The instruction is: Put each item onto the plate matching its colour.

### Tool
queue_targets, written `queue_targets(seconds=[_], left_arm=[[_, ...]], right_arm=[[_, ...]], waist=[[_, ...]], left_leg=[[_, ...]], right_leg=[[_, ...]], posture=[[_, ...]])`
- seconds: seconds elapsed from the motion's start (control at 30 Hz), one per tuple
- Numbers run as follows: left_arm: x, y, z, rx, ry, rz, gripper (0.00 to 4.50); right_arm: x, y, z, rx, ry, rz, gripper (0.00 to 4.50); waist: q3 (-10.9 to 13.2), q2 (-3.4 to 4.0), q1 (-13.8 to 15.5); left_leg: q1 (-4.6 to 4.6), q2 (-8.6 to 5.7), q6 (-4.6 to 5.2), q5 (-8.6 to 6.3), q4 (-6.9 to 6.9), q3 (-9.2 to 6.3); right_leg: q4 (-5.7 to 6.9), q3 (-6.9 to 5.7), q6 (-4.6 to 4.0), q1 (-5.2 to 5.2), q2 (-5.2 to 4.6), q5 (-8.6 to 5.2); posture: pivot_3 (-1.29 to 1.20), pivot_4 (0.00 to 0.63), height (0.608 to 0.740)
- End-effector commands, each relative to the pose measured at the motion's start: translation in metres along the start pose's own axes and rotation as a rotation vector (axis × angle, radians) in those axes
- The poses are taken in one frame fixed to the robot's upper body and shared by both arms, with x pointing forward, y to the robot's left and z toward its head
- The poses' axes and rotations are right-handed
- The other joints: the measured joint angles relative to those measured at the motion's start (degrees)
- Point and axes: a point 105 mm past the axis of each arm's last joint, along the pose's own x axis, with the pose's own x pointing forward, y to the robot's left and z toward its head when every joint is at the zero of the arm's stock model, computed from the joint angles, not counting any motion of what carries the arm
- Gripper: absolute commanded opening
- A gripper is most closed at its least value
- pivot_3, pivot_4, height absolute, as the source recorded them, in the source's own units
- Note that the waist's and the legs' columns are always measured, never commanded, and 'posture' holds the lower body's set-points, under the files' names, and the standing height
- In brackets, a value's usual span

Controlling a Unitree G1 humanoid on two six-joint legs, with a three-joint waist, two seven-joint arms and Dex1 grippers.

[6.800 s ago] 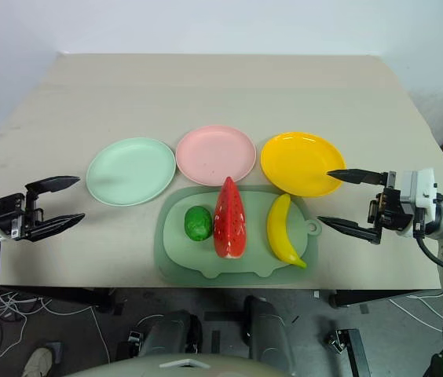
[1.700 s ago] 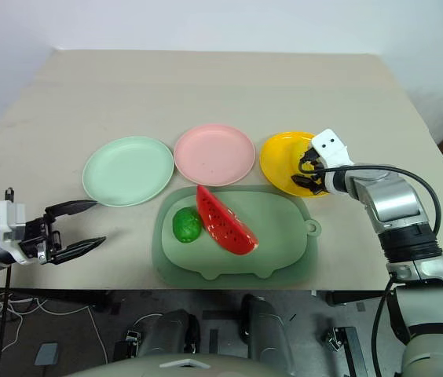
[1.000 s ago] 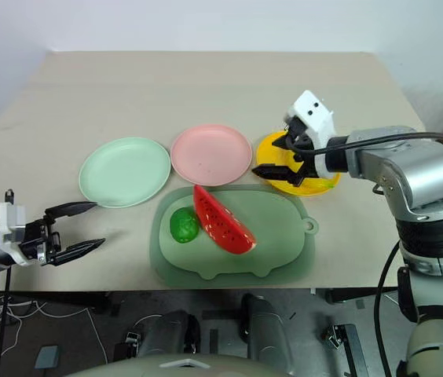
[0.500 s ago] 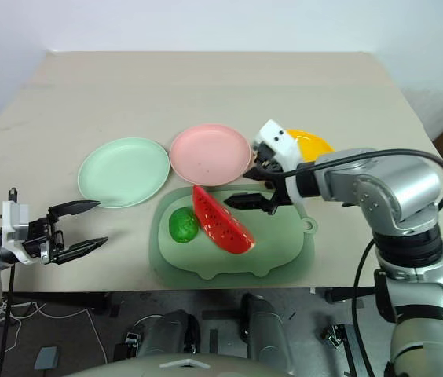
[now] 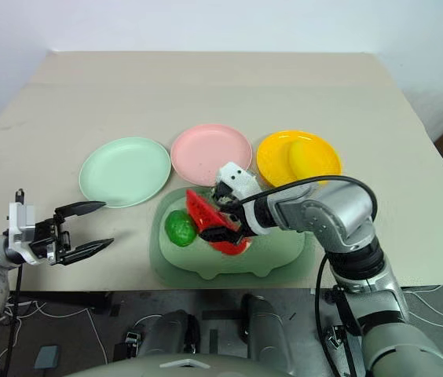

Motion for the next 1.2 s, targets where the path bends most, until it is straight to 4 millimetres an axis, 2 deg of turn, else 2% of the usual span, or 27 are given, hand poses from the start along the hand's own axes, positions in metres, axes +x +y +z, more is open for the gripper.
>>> queue_targets(seconds=[0.03, 0.37, 0.57, 0.7, 0.8, 1.0, 1.1, 1.2], left_arm=[[0.003, 0.000, 0.007, 0.035, -0.016, -0.003, 4.50], [0.004, -0.001, 0.008, 0.035, -0.015, 0.001, 4.50], [0.006, 0.001, 0.009, 0.038, -0.011, 0.002, 4.50], [0.007, 0.001, 0.010, 0.039, -0.012, 0.000, 4.50], [0.007, 0.000, 0.009, 0.038, -0.012, -0.002, 4.50], [0.007, 0.001, 0.008, 0.035, -0.009, -0.004, 4.50], [0.008, 0.001, 0.007, 0.033, -0.005, -0.011, 4.50], [0.008, 0.001, 0.007, 0.031, -0.006, -0.012, 4.50]], right_arm=[[0.009, -0.003, -0.004, -0.035, 0.023, -0.045, 4.48], [0.022, -0.007, -0.013, -0.095, 0.085, -0.101, 4.48], [0.022, -0.010, -0.014, -0.082, 0.083, -0.097, 3.31], [0.012, -0.013, -0.008, -0.088, 0.072, -0.092, 3.30], [-0.006, -0.023, 0.012, -0.085, 0.014, -0.101, 3.30], [-0.040, -0.051, 0.078, -0.082, -0.193, -0.145, 3.30], [-0.038, -0.072, 0.092, -0.095, -0.229, -0.202, 3.30], [-0.025, -0.088, 0.100, -0.095, -0.242, -0.232, 3.30]], waist=[[0.00, 0.00, -0.02], [-0.11, -0.10, -0.21], [-0.17, -0.16, -0.28], [-0.16, -0.16, -0.17], [-0.15, -0.13, 0.11], [-0.12, -0.08, -0.22], [-0.12, -0.08, -0.21], [-0.12, -0.08, -0.26]], left_leg=[[0.00, 0.00, 0.00, 0.00, 0.00, 0.00], [0.14, 0.03, 0.00, 0.00, 0.00, -0.01], [0.17, 0.05, 0.00, 0.00, 0.00, -0.01], [0.17, 0.05, 0.00, 0.00, 0.00, -0.02], [0.10, 0.04, 0.00, 0.00, 0.00, -0.03], [-0.01, 0.01, 0.00, 0.00, 0.02, 0.00], [0.01, 0.04, 0.00, 0.00, -0.07, -0.03], [-0.02, 0.03, 0.00, 0.00, -0.07, 0.05]], right_leg=[[0.00, 0.00, 0.00, 0.00, 0.01, 0.00], [0.01, 0.00, -0.01, 0.12, 0.04, 0.00], [0.01, 0.00, -0.02, 0.13, 0.07, 0.00], [0.01, 0.00, -0.02, 0.14, 0.06, 0.00], [0.00, 0.00, -0.02, 0.10, 0.02, 0.00], [-0.03, -0.01, -0.02, 0.00, 0.02, 0.01], [-0.02, -0.07, -0.03, -0.01, 0.12, 0.00], [-0.01, -0.10, -0.04, 0.00, 0.08, 0.00]], posture=[[0.00, 0.150, 0.736], [0.00, 0.150, 0.736], [0.00, 0.150, 0.736], [0.00, 0.150, 0.736], [0.00, 0.150, 0.736], [0.00, 0.150, 0.736], [0.00, 0.150, 0.736], [0.00, 0.150, 0.736]])
